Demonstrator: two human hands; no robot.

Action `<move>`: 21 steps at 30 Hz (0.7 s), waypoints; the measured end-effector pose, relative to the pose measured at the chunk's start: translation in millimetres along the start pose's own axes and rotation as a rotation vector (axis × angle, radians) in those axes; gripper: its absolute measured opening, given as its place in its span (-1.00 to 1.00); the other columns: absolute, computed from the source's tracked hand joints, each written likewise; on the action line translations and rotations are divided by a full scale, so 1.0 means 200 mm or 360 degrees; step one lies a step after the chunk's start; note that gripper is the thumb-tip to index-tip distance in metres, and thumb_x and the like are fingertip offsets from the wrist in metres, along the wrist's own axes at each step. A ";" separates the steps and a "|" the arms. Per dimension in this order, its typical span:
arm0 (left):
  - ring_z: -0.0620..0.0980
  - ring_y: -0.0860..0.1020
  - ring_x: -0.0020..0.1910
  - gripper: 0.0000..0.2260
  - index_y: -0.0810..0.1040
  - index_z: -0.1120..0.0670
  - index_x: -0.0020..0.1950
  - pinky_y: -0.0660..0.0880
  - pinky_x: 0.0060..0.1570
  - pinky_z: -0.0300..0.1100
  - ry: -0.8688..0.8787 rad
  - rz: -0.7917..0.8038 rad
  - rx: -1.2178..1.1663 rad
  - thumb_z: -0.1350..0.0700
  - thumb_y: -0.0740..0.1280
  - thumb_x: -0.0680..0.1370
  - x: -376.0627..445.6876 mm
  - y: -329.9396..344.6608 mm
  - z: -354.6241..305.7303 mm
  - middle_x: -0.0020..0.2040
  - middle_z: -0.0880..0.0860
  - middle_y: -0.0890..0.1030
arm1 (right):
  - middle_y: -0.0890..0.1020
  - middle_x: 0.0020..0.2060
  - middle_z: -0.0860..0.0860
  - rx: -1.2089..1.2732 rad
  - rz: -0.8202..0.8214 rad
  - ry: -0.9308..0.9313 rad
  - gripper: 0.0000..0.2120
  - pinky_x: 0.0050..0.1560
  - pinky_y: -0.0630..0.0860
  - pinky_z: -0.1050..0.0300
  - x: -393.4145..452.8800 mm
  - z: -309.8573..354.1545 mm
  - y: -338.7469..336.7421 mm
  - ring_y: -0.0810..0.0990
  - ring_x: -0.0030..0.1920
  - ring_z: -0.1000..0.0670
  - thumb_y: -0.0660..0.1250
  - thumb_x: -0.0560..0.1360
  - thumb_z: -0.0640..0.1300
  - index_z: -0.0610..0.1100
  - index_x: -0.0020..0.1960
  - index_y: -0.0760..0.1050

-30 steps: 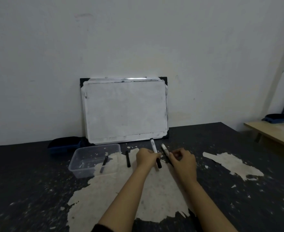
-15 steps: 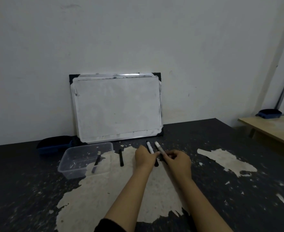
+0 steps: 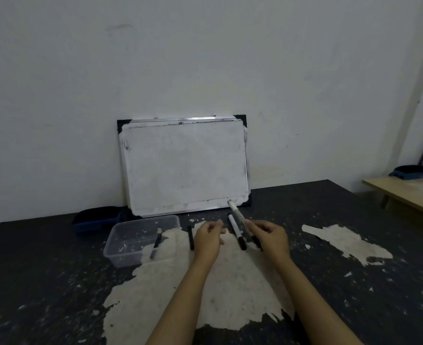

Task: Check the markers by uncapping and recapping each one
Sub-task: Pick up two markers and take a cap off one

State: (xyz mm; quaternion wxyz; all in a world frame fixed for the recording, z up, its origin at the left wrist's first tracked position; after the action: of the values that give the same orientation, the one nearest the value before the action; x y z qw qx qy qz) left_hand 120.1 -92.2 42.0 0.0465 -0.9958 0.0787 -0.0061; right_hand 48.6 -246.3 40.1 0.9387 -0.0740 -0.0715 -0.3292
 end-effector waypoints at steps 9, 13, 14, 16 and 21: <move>-0.07 0.44 -0.42 -0.73 0.65 0.11 -0.15 0.40 -0.52 -0.34 0.0059 -0.0114 -0.0299 -0.07 0.32 0.56 -0.12 -0.34 -0.13 -0.30 0.04 0.61 | 0.72 -0.23 0.05 0.0109 0.0575 -0.0008 -0.83 -0.28 0.51 0.41 -0.22 0.17 0.25 0.64 -0.30 0.25 0.49 0.47 -0.06 -0.13 -0.01 0.74; -0.08 0.47 -0.32 -0.82 0.65 0.14 -0.06 0.47 -0.34 -0.32 0.0098 0.0002 -0.0515 0.04 0.36 0.55 -0.14 -0.44 -0.12 -0.26 0.05 0.56 | 0.72 -0.16 -0.07 0.0268 0.0828 0.0231 -0.79 -0.09 0.65 0.12 -0.30 0.16 0.31 0.71 -0.18 -0.03 0.46 0.51 -0.10 -0.20 0.08 0.69; -0.10 0.49 -0.30 -0.83 0.65 0.14 -0.03 0.48 -0.31 -0.33 0.0109 0.0065 -0.0568 0.06 0.35 0.56 -0.14 -0.45 -0.12 -0.23 0.04 0.58 | 0.71 -0.17 -0.07 0.0347 0.0912 0.0321 -0.78 -0.10 0.64 0.11 -0.32 0.16 0.33 0.71 -0.19 -0.04 0.43 0.53 -0.13 -0.25 0.10 0.65; -0.11 0.53 -0.25 -0.81 0.66 0.13 0.01 0.52 -0.23 -0.33 0.0121 0.0201 -0.0690 0.06 0.30 0.57 -0.14 -0.46 -0.11 -0.16 0.05 0.59 | 0.70 -0.17 -0.11 0.0446 0.1050 0.0435 -0.82 -0.16 0.58 0.15 -0.35 0.16 0.36 0.66 -0.25 -0.01 0.36 0.57 -0.17 -0.26 0.10 0.60; -0.06 0.59 -0.27 -0.67 0.63 0.17 0.12 0.54 -0.07 -0.15 0.0075 0.0533 -0.0737 -0.01 0.20 0.61 -0.14 -0.49 -0.11 -0.31 0.03 0.57 | 0.51 -0.28 -0.06 0.0674 0.1342 0.0702 -0.67 -0.30 0.48 0.17 -0.41 0.16 0.41 0.46 -0.34 0.03 0.24 0.58 -0.07 -0.24 0.24 0.53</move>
State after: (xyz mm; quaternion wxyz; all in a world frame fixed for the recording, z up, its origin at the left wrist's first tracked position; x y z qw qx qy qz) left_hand 107.6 5.7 72.8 -0.1836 -0.9526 0.2425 -0.0034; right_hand 33.0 -127.0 47.9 0.9768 0.1663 0.0991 0.0914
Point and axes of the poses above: each hand's wrist, its own x-axis towards the middle knuckle, its own y-axis out of the palm, z = x × y, the point moved 3 cm from there along x, towards the middle knuckle
